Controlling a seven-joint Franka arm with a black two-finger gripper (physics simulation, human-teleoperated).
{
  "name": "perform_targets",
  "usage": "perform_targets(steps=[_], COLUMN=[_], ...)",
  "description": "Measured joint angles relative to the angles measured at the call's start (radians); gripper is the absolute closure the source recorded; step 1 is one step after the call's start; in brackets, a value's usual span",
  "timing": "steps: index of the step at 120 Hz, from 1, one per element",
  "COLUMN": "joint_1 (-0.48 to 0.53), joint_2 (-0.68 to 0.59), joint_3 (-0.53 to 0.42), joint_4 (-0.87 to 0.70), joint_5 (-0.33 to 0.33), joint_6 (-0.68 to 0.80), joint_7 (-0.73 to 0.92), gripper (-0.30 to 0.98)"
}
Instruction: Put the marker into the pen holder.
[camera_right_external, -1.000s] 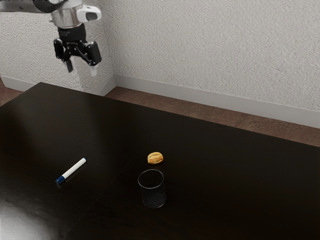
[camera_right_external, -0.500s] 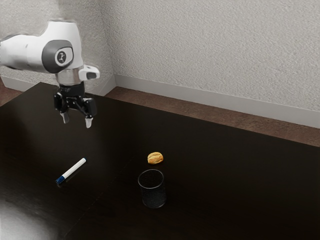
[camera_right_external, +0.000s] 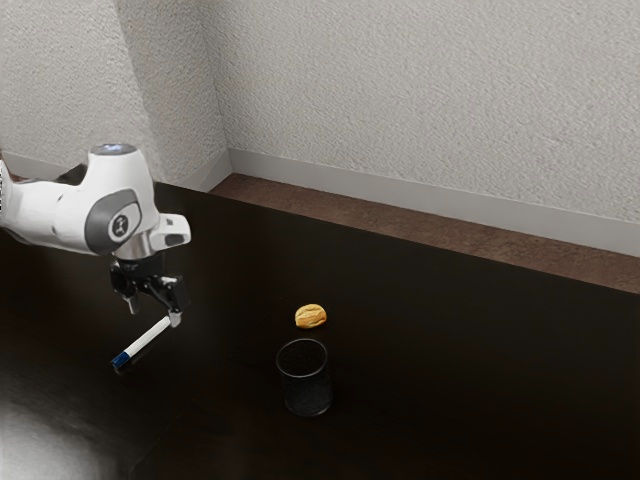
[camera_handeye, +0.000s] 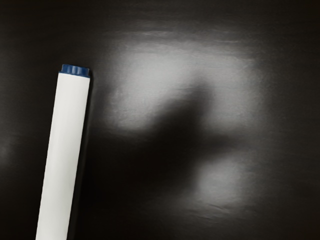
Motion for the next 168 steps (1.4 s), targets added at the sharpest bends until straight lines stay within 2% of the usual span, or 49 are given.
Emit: perform_targets(steps=[22,47,121,133,168], joint_1=[0.001,0.006,0.008,0.007,0.007], joint_2=[0.033,0.090,0.245,0.259,0.262], joint_3=[0.014,0.036,0.080,0.080,0.078], joint_4=[-0.035,-0.025,0.128,0.138,0.145], joint_5=[0.012,0.013,-0.056,-0.065,-0.072], joint_6=[0.103,0.155,0.114,0.108,0.102], joint_7=[0.100,0.181,0.293,0.303,0.324], gripper=[0.00,0.00,0.04,0.12,0.52])
